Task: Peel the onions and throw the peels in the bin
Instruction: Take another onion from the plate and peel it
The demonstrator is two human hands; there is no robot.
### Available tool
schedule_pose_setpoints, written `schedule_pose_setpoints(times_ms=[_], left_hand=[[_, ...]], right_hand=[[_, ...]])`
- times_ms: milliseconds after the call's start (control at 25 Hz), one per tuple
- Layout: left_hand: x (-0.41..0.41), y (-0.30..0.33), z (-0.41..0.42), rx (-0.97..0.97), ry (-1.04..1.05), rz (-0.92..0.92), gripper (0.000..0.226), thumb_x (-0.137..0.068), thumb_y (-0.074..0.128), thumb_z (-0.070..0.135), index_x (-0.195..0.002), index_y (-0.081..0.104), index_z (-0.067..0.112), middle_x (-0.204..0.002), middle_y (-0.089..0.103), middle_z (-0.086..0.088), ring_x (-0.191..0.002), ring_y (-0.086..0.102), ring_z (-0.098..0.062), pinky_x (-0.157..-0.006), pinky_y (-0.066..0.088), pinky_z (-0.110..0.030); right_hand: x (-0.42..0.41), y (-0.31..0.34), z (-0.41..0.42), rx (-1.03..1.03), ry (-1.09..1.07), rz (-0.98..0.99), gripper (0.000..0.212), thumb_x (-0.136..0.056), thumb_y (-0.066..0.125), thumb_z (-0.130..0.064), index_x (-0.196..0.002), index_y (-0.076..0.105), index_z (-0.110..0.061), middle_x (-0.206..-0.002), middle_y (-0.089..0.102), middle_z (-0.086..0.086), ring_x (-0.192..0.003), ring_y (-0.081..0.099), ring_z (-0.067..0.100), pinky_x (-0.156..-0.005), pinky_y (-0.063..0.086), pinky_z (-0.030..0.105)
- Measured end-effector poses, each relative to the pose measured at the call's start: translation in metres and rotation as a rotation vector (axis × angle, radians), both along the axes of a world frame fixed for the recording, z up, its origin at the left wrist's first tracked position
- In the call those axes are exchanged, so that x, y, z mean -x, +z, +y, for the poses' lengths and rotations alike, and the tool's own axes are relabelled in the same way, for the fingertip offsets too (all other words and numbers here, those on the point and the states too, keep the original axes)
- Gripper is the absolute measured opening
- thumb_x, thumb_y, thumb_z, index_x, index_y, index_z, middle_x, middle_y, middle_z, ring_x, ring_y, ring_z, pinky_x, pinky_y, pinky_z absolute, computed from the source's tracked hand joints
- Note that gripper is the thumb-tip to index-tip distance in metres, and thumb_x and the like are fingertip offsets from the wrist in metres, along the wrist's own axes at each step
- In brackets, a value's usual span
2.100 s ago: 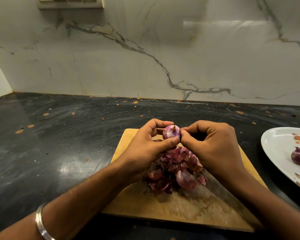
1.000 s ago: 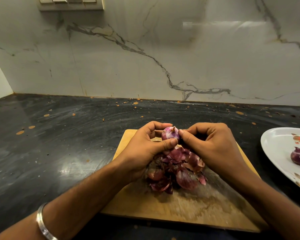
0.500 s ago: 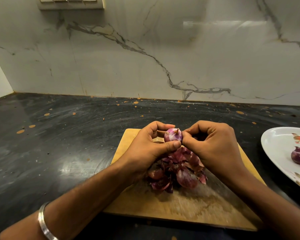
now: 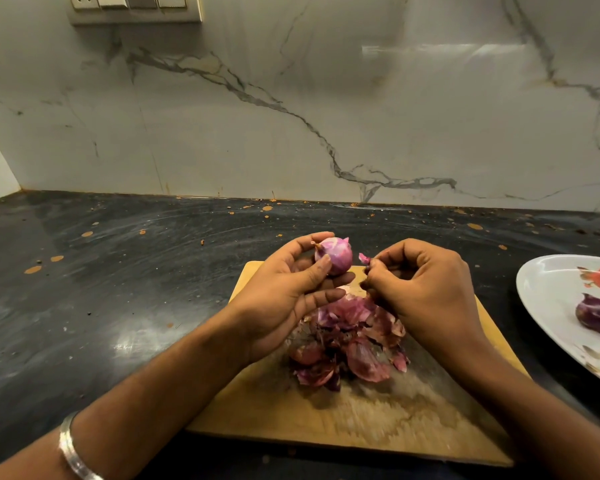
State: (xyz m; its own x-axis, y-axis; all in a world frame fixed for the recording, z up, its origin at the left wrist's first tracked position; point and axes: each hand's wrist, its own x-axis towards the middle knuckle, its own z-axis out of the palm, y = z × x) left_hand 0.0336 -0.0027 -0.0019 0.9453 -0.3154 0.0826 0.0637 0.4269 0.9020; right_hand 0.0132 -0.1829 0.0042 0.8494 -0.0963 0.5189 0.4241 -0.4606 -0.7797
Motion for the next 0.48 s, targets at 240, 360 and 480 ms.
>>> schedule_pose_setpoints(times_ms=[240, 360, 480], left_hand=[[-0.0020, -0.0028, 0.0009, 0.004, 0.044, 0.006, 0.051, -0.080, 0.062, 0.009, -0.131, 0.053, 0.008, -0.114, 0.071, -0.014, -0.093, 0.072, -0.026, -0.076, 0.060, -0.030], [-0.0018, -0.0042, 0.0020, -0.016, 0.028, -0.017, 0.052, -0.079, 0.066, 0.008, -0.130, 0.055, 0.013, -0.110, 0.071, -0.015, -0.094, 0.072, -0.027, -0.080, 0.060, -0.034], [-0.0016, -0.0043, 0.0025, -0.058, 0.018, -0.058, 0.052, -0.076, 0.072, 0.010, -0.126, 0.061, 0.014, -0.109, 0.071, -0.016, -0.092, 0.072, -0.026, -0.080, 0.061, -0.032]], right_hand=[[0.0032, 0.0024, 0.0021, 0.050, 0.073, 0.015, 0.016, -0.077, 0.074, -0.006, -0.081, 0.065, -0.019, -0.073, 0.073, -0.006, -0.064, 0.070, 0.009, -0.060, 0.060, 0.035], [0.0021, 0.0018, 0.0020, 0.113, 0.103, -0.020, 0.020, -0.080, 0.066, -0.003, -0.079, 0.072, -0.023, -0.067, 0.071, -0.005, -0.063, 0.067, 0.016, -0.061, 0.056, 0.043], [-0.0003, -0.0009, 0.0036, 0.098, 0.088, -0.037, 0.018, -0.084, 0.067, -0.008, -0.080, 0.076, -0.023, -0.065, 0.071, -0.007, -0.062, 0.068, 0.015, -0.061, 0.056, 0.040]])
